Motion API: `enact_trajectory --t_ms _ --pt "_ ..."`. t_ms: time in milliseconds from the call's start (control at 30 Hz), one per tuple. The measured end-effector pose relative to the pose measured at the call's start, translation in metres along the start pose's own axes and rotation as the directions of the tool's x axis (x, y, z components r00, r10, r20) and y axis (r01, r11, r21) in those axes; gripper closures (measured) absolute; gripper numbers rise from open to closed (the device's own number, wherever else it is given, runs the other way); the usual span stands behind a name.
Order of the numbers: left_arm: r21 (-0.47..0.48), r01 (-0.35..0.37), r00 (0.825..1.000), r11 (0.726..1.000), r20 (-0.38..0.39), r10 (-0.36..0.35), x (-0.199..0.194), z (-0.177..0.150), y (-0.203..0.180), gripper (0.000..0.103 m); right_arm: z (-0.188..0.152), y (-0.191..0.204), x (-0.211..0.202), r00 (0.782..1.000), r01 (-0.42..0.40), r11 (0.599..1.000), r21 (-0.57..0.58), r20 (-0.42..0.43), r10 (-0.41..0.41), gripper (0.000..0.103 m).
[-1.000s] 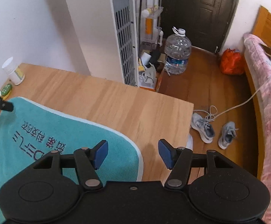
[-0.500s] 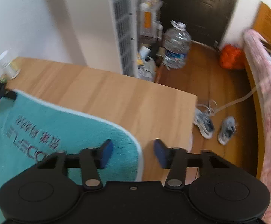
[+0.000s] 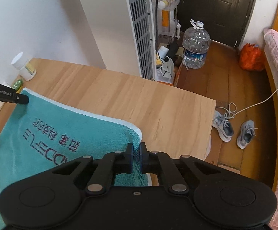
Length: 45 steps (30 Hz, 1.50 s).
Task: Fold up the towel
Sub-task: 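Close the left gripper on one hem corner while the right gripper grasps another, then lift the hem with both grippers and fold it over onto the towel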
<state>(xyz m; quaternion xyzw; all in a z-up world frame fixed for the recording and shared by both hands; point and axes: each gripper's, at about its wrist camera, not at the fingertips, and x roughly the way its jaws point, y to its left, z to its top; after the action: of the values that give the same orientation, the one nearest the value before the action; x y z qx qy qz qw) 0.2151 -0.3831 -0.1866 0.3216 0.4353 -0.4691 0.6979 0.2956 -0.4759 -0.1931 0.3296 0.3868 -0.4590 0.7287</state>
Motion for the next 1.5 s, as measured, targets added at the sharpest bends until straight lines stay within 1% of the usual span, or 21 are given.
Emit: enact_trajectory --t_ms 200,300,433,500,567,667,767,833,933,1000,1067,1133,1200,1300,1367,1433,1500 --pt "-0.029 -0.012 0.998 1.000 0.065 0.014 -0.041 -0.014 0.014 0.098 -0.010 0.008 -0.025 0.999 -0.030 1.000 0.003 0.046 0.030 0.098" --pt "-0.013 -0.029 0.996 0.999 0.087 0.030 -0.059 -0.027 0.011 0.098 -0.025 0.016 -0.041 0.996 -0.046 0.999 0.005 0.073 0.046 0.098" --pt "-0.009 -0.059 0.991 0.998 0.116 0.060 -0.102 -0.069 0.018 0.098 -0.060 0.033 -0.072 0.992 -0.095 0.995 0.015 0.085 0.094 0.098" --pt "-0.015 -0.065 0.991 0.998 0.118 0.066 -0.121 -0.092 0.024 0.098 -0.073 0.040 -0.084 0.989 -0.112 0.994 0.011 0.094 0.111 0.098" --pt "-0.021 -0.076 0.990 0.997 0.120 0.078 -0.141 -0.116 0.031 0.098 -0.094 0.048 -0.103 0.984 -0.146 0.989 0.010 0.101 0.144 0.098" --pt "-0.060 -0.104 0.985 0.993 0.133 0.112 -0.173 -0.148 0.043 0.098 -0.115 0.058 -0.126 0.977 -0.194 0.981 0.008 0.089 0.192 0.098" --pt "-0.113 -0.118 0.980 0.987 0.148 0.134 -0.204 -0.175 0.053 0.098 -0.134 0.072 -0.153 0.963 -0.252 0.966 -0.050 0.087 0.256 0.098" --pt "-0.136 -0.155 0.973 0.978 0.149 0.175 -0.222 -0.195 0.059 0.098 -0.141 0.077 -0.162 0.954 -0.284 0.956 -0.074 0.080 0.289 0.098" --pt "-0.180 -0.209 0.961 0.961 0.142 0.235 -0.242 -0.219 0.065 0.098 -0.155 0.086 -0.172 0.937 -0.340 0.932 -0.122 0.036 0.347 0.098" --pt "-0.210 -0.216 0.957 0.954 0.149 0.249 -0.253 -0.234 0.070 0.098 -0.168 0.091 -0.178 0.926 -0.372 0.916 -0.152 0.006 0.378 0.098" --pt "-0.234 -0.226 0.952 0.946 0.152 0.265 -0.263 -0.251 0.074 0.098 -0.182 0.096 -0.185 0.919 -0.388 0.903 -0.183 -0.002 0.395 0.098" --pt "-0.264 -0.218 0.952 0.940 0.153 0.264 -0.272 -0.270 0.079 0.098 -0.198 0.102 -0.194 0.912 -0.405 0.896 -0.184 -0.014 0.410 0.098" --pt "-0.270 -0.210 0.953 0.940 0.156 0.259 -0.277 -0.285 0.083 0.098 -0.214 0.110 -0.203 0.907 -0.416 0.889 -0.193 -0.020 0.420 0.097" --pt "-0.272 -0.208 0.949 0.940 0.176 0.261 -0.287 -0.315 0.092 0.098 -0.247 0.130 -0.222 0.893 -0.437 0.866 -0.242 -0.002 0.450 0.097" --pt "-0.276 -0.195 0.949 0.941 0.190 0.253 -0.292 -0.334 0.103 0.098 -0.269 0.141 -0.231 0.882 -0.455 0.858 -0.238 0.018 0.472 0.097" --pt "-0.266 -0.186 0.950 0.946 0.196 0.242 -0.295 -0.351 0.114 0.098 -0.303 0.159 -0.242 0.880 -0.451 0.854 -0.261 0.030 0.474 0.097" --pt "-0.253 -0.171 0.952 0.952 0.206 0.226 -0.299 -0.367 0.123 0.098 -0.324 0.170 -0.245 0.879 -0.456 0.851 -0.259 0.015 0.476 0.097"
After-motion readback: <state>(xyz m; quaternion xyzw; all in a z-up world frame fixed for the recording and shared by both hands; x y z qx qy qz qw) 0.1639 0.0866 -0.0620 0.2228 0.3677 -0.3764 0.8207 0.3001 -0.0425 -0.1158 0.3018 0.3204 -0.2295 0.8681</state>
